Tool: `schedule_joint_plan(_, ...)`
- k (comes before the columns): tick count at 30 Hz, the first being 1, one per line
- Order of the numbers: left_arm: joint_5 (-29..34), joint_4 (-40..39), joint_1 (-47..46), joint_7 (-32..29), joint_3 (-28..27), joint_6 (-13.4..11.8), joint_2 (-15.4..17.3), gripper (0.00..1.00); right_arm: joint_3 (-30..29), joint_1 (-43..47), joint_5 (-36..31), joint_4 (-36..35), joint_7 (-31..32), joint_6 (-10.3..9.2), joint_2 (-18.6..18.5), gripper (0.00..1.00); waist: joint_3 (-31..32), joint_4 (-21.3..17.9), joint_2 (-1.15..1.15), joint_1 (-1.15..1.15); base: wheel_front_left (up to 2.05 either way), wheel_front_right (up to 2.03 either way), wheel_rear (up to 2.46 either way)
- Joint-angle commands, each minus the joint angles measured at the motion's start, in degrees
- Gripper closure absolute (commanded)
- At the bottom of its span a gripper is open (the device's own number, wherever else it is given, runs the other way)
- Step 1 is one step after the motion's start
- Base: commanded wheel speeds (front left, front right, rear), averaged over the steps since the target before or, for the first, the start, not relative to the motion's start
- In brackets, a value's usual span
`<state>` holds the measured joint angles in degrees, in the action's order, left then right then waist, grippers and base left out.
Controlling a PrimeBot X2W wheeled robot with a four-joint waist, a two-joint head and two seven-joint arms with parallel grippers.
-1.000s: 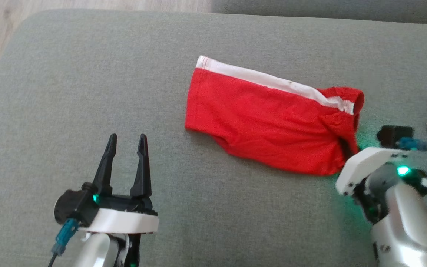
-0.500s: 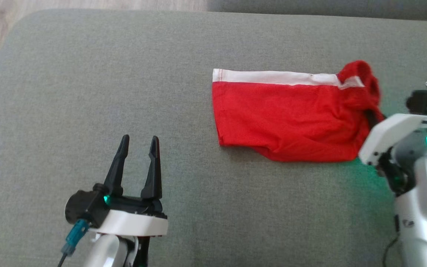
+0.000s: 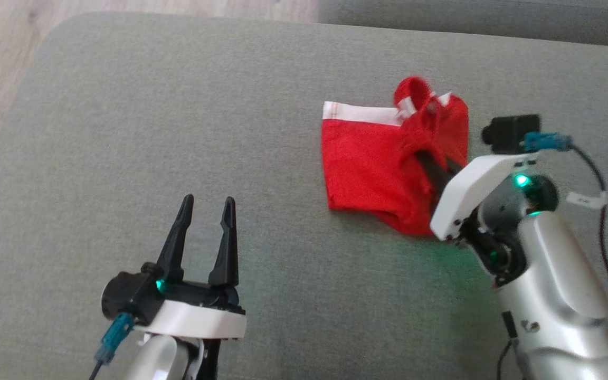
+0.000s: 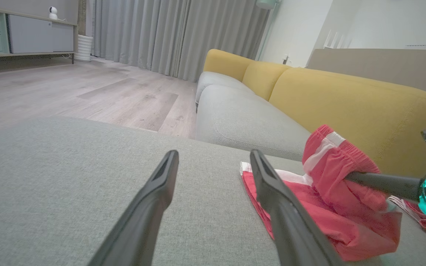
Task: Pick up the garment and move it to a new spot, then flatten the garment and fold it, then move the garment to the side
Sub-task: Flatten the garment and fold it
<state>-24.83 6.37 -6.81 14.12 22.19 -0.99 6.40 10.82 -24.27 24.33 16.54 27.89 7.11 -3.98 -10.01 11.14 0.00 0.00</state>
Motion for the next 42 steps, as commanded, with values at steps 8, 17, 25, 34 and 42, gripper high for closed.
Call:
schedule_joint_plan(8, -0.8, -0.6, -2.9, 0.3, -0.7, 0.4, -0.8, 0.0, 6.3, -6.4, 2.8, 8.5, -5.0, 0.37, 1.1, 0.08, -0.3, 3.2, 0.0, 0.0, 0.0, 0.0, 0.0)
schedule_joint_plan(17, -0.9, 0.3, -2.6, 0.5, -0.7, 0.2, -1.1, 0.0, 13.2, -9.5, 7.9, 11.8, -13.0, 0.37, 1.1, 0.0, 0.8, 3.0, 0.0, 0.0, 0.0, 0.0, 0.0)
schedule_joint_plan(25, -1.0, 1.2, -2.5, 0.0, -1.4, -0.8, -0.2, 0.0, 7.8, -9.3, -4.0, 13.0, -24.8, 0.37, 1.1, 0.0, 3.4, -0.2, 0.0, 0.0, 0.0, 0.0, 0.0)
schedule_joint_plan(34, -1.1, 3.7, -0.5, -0.5, -3.4, -2.9, 2.1, 0.0, -2.4, 1.6, -15.9, 7.2, -33.6, 0.37, 1.1, 0.0, 8.0, -4.1, 0.0, 0.0, 0.0, 0.0, 0.0)
schedule_joint_plan(42, -0.8, 5.2, 4.3, 0.2, -4.7, -4.6, 3.2, 0.0, -7.9, 15.0, -18.6, -0.7, -36.9, 0.37, 1.1, 0.0, 10.7, -5.6, 0.0, 0.0, 0.0, 0.0, 0.0)
